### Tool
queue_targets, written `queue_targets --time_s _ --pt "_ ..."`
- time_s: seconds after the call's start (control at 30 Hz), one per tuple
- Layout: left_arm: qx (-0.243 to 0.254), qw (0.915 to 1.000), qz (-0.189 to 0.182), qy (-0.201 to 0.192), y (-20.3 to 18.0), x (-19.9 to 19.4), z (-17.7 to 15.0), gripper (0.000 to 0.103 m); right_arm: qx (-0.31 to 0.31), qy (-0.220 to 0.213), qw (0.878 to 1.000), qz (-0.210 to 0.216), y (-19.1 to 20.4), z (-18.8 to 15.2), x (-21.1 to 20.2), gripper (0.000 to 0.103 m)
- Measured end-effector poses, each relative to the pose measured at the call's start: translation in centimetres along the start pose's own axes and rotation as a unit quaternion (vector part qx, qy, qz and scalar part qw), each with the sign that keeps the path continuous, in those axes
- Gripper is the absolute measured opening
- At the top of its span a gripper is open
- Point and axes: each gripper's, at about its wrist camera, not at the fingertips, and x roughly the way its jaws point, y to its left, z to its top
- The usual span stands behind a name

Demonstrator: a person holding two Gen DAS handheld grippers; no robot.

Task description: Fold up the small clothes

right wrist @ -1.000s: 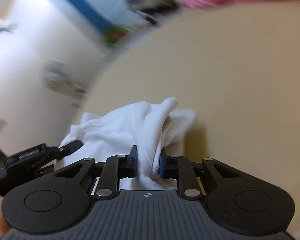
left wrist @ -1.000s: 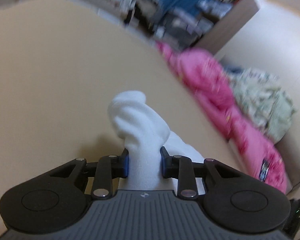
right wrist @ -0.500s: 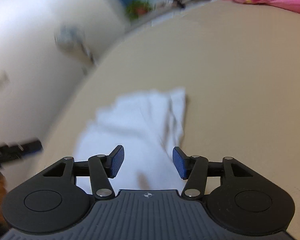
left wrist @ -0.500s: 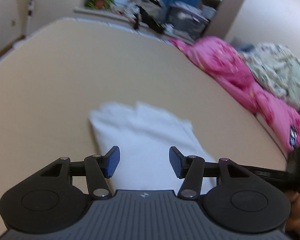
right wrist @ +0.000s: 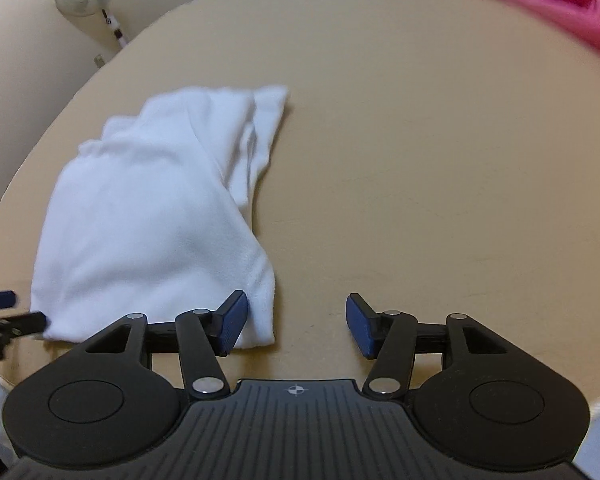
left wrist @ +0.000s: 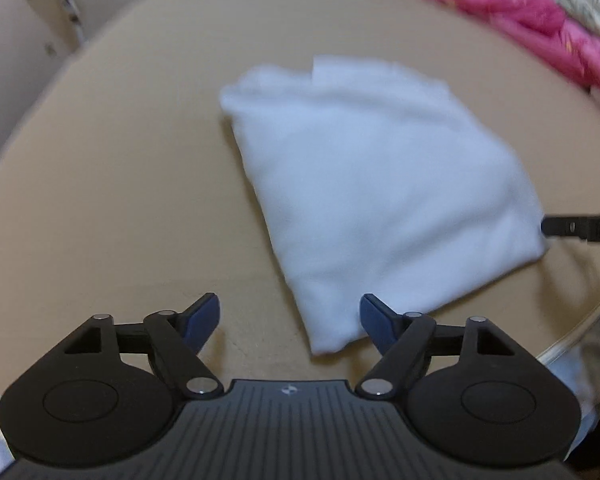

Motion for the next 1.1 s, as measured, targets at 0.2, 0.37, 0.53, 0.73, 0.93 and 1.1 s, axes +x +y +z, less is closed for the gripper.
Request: queue_targets --time_s 0.2,0.37,0.53,0.73,0.93,1.1 --pt "-0.013 0.9943 0.058 -0.088 -2.5 -7.8 -1.8 0.103 -0.021 -0.109 0.994 -0.007 1.6 -2.2 -7.9 0.092" --pt "-0.053 0.9909 0.056 -0.11 -4.3 -12.2 -2.6 0.103 -0.029 -0.163 0.986 -0.014 2.9 -5.0 -13.0 0.094" --pt "-0.08 0.9867 0.051 -0.132 -5.7 -16.5 -5.8 0.103 -0.045 -0.198 0.979 -0.02 4.3 -8.8 -17.6 0.101" --pt "-0.117 0.9789 0.047 -0.161 -7.0 -17.3 -10.6 0.103 -0.049 -0.188 0.981 -0.01 5.9 -11.8 -18.8 0.102" --pt "-0.115 0.979 0.051 -0.161 -7.3 -15.9 -10.3 0.103 -0.082 -0.174 0.981 -0.018 7.6 -11.7 -17.4 0.102" --pt "-0.105 0.9804 0.048 -0.16 -7.3 -15.5 -10.1 0.103 -0.097 -0.177 0.979 -0.029 8.0 -11.8 -16.8 0.102"
